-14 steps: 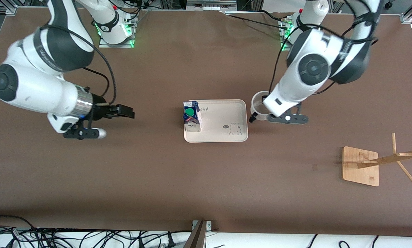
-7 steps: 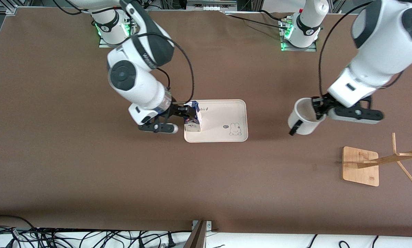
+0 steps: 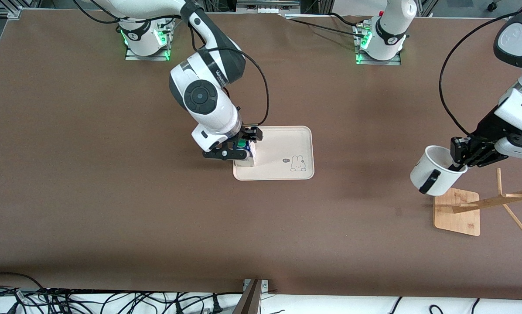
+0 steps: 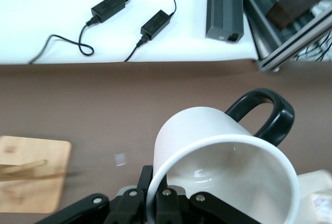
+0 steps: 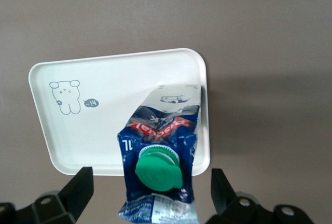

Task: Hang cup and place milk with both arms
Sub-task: 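Carry the mug to the stand while the right gripper moves the carton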

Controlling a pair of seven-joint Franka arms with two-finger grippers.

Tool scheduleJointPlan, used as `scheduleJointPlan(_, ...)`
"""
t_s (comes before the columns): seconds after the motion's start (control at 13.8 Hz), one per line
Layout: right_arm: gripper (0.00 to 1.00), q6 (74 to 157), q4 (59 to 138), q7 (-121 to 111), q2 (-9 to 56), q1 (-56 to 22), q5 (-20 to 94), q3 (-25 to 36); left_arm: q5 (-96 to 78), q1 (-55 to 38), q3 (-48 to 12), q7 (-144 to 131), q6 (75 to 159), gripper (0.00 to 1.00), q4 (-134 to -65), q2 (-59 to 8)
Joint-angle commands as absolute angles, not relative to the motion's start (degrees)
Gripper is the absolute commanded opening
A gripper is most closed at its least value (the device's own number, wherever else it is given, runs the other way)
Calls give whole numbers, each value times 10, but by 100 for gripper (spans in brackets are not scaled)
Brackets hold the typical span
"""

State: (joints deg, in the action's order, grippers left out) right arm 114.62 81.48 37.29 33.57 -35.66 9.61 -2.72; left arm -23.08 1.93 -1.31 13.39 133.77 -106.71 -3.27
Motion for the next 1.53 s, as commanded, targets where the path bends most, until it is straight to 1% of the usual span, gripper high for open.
scheduleJointPlan(0.0, 97, 1169, 818, 380, 345, -374, 63, -19, -374, 25, 2, 154, 1358, 0, -1105, -19)
scheduleJointPlan(0.15, 62, 1168, 818, 380, 347, -376, 48, -19, -456, 25, 6, 157, 1360, 0, -1107, -25)
scheduleJointPlan(0.22, 56, 1165, 822, 377, 347, -376, 44, -19, -502, 25, 10, 162, 1360, 0, -1108, -31)
scheduleJointPlan(0.29, 51, 1165, 829, 372, 347, -376, 43, -19, -540, 25, 22, 177, 1356, 0, -1109, -34)
scheduleJointPlan(0.36, 39, 1165, 830, 374, 346, -376, 44, -19, -588, 29, 33, 205, 1348, 0, -1118, -38)
scheduleJointPlan(0.44, 34, 1165, 829, 378, 346, -377, 46, -19, -644, 33, 41, 243, 1326, 0, -1128, -39)
scheduleJointPlan(0.58, 34, 1162, 825, 374, 341, -377, 50, -20, -682, 37, 74, 278, 1276, 0, -1133, -51)
scheduleJointPlan(0.65, 34, 1151, 824, 375, 333, -377, 53, -20, -683, 37, 81, 280, 1270, 0, -1133, -58)
scheduleJointPlan(0.8, 35, 1094, 813, 378, 301, -364, 68, -13, -683, 37, 84, 291, 1272, 0, -1140, -62)
scheduleJointPlan(0.95, 36, 1021, 799, 377, 266, -338, 80, -9, -681, 38, 112, 328, 1269, 0, -1142, -71)
scheduleJointPlan(1.09, 36, 985, 801, 383, 228, -326, 80, 28, -679, 38, 142, 383, 1267, 0, -1150, -77)
scheduleJointPlan(1.24, 36, 966, 802, 376, 214, -326, 77, 87, -639, 37, 167, 403, 1267, 0, -1151, -84)
scheduleJointPlan(1.31, 36, 962, 802, 354, 208, -326, 78, 116, -631, 38, 170, 415, 1267, 0, -1151, -89)
scheduleJointPlan(1.45, 36, 933, 803, 232, 203, -326, 80, 184, -630, 38, 184, 460, 1267, 0, -1150, -108)
